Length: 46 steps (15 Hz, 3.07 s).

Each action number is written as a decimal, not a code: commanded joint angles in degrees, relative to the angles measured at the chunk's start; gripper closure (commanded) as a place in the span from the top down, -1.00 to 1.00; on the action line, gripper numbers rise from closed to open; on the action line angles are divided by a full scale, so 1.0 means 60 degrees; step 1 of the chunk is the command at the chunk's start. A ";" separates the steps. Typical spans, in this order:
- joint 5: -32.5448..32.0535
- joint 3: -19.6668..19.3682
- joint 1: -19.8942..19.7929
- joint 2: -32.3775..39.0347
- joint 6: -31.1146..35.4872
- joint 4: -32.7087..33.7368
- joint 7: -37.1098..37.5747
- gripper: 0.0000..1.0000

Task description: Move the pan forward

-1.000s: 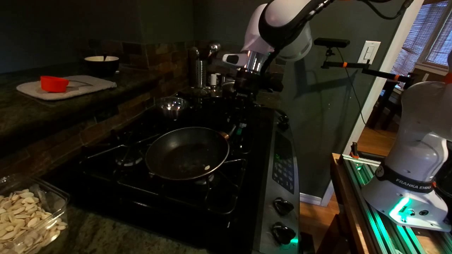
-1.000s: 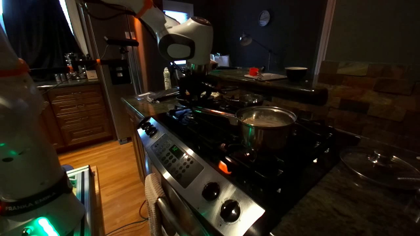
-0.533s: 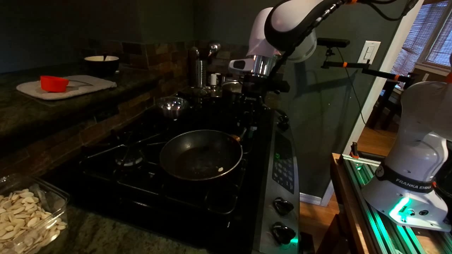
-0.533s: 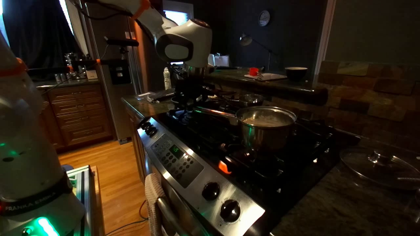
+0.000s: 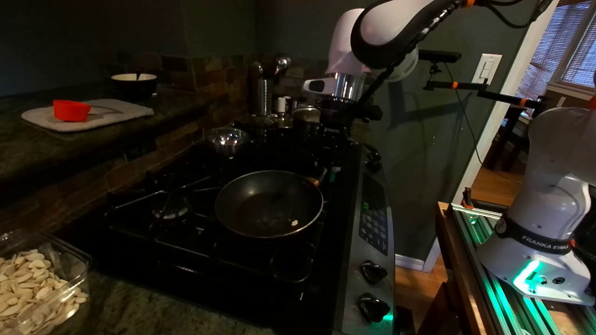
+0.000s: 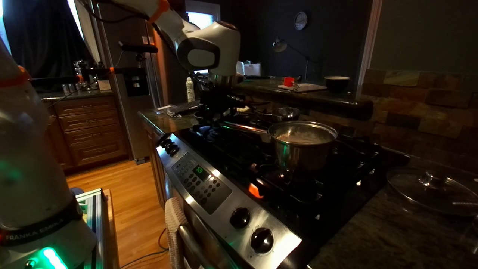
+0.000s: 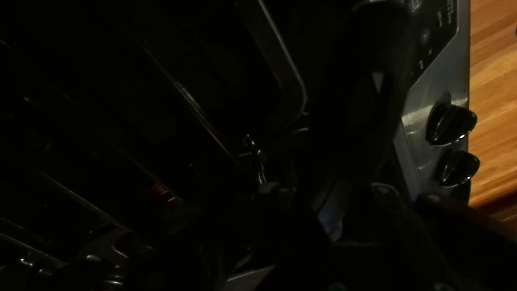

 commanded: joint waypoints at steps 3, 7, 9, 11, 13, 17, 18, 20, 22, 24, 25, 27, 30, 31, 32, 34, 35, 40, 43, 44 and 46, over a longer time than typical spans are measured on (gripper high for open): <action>-0.0796 -0.0063 0.0245 0.0108 0.0290 0.0101 0.0255 -0.84; -0.1462 0.0016 0.0333 0.0434 0.0594 0.0473 0.0416 -0.84; -0.1958 0.0041 0.0346 0.0618 0.0834 0.0662 0.0604 -0.84; -0.2446 0.0054 0.0350 0.0781 0.0937 0.0846 0.0786 -0.84; -0.2953 0.0052 0.0331 0.0949 0.0852 0.1095 0.0954 -0.84; -0.3807 0.0066 0.0313 0.1338 0.0804 0.1527 0.1082 -0.84; -0.4120 0.0073 0.0312 0.1434 0.0771 0.1635 0.1108 -0.84; -0.4696 0.0088 0.0314 0.1584 0.0714 0.1821 0.1126 -0.84; -0.4762 0.0131 0.0320 0.1694 0.0564 0.1990 0.0968 -0.84; -0.4861 0.0195 0.0338 0.1774 0.0520 0.2085 0.0813 -0.84; -0.5009 0.0230 0.0361 0.1787 0.0579 0.2098 0.0826 -0.84; -0.5611 0.0270 0.0408 0.1759 0.0683 0.2094 0.0916 -0.84; -0.5913 0.0311 0.0428 0.1651 0.0840 0.2008 0.1234 -0.84; -0.5702 0.0307 0.0372 0.1707 0.0758 0.2016 0.0971 -0.36; -0.5702 0.0313 0.0374 0.1706 0.0758 0.2032 0.0980 -0.36; -0.5702 0.0313 0.0374 0.1706 0.0758 0.2042 0.0982 -0.36; -0.5702 0.0314 0.0374 0.1706 0.0758 0.2043 0.0982 -0.36; -0.5903 0.0299 0.0357 0.1747 0.0573 0.2076 0.0691 -0.84; -0.5878 0.0291 0.0286 0.1834 0.0631 0.2158 -0.0370 -0.84; -0.5805 0.0296 0.0263 0.1862 0.0651 0.2187 -0.0786 -0.84; -0.5877 0.0293 0.0240 0.1942 0.0618 0.2291 -0.1504 -0.84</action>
